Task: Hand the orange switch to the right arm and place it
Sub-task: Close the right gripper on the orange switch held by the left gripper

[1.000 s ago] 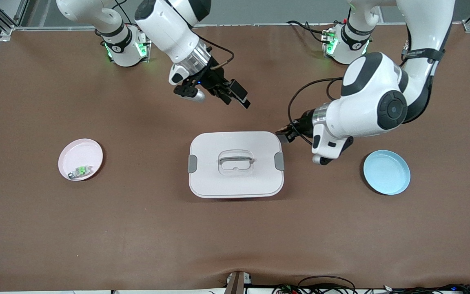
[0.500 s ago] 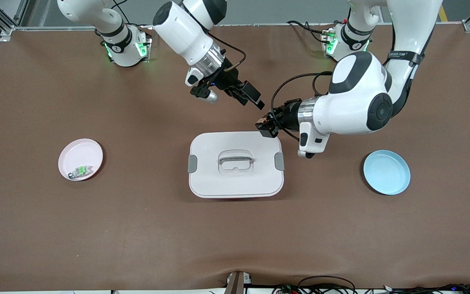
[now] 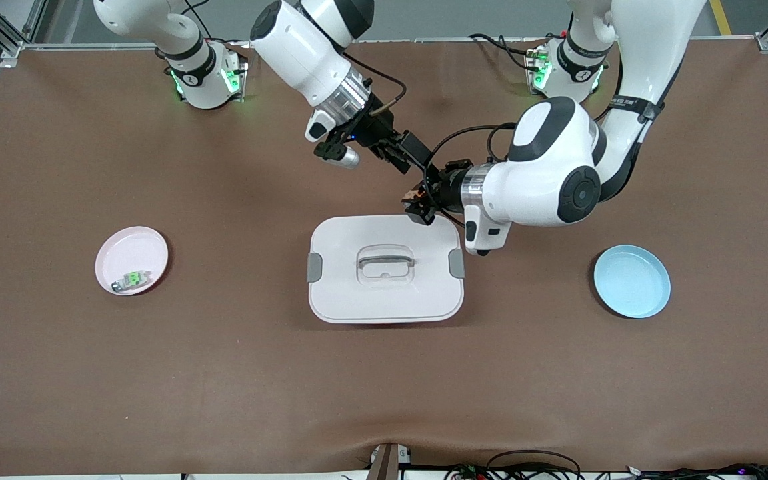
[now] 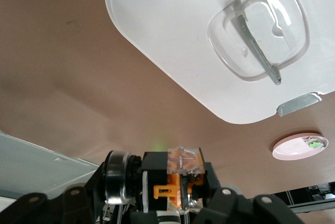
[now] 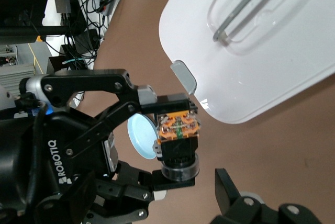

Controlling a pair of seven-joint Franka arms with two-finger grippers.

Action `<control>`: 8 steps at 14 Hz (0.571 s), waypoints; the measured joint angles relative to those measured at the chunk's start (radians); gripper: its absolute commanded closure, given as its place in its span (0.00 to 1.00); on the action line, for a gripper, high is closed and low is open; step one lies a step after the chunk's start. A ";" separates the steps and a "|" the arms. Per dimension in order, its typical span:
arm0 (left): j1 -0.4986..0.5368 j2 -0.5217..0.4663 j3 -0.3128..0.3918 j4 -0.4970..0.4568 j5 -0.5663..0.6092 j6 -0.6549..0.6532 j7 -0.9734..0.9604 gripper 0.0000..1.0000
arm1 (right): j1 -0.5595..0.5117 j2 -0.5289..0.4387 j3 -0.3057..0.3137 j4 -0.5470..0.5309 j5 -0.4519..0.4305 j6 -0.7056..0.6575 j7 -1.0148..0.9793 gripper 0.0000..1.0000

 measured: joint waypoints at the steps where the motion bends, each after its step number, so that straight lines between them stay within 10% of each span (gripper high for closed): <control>1: 0.000 0.000 0.000 0.001 0.000 0.000 -0.006 1.00 | -0.006 0.001 -0.005 0.000 0.000 0.000 -0.029 0.00; 8: 0.000 0.000 0.000 0.004 -0.003 0.000 -0.018 1.00 | -0.035 0.016 -0.018 -0.001 0.000 0.000 -0.101 0.00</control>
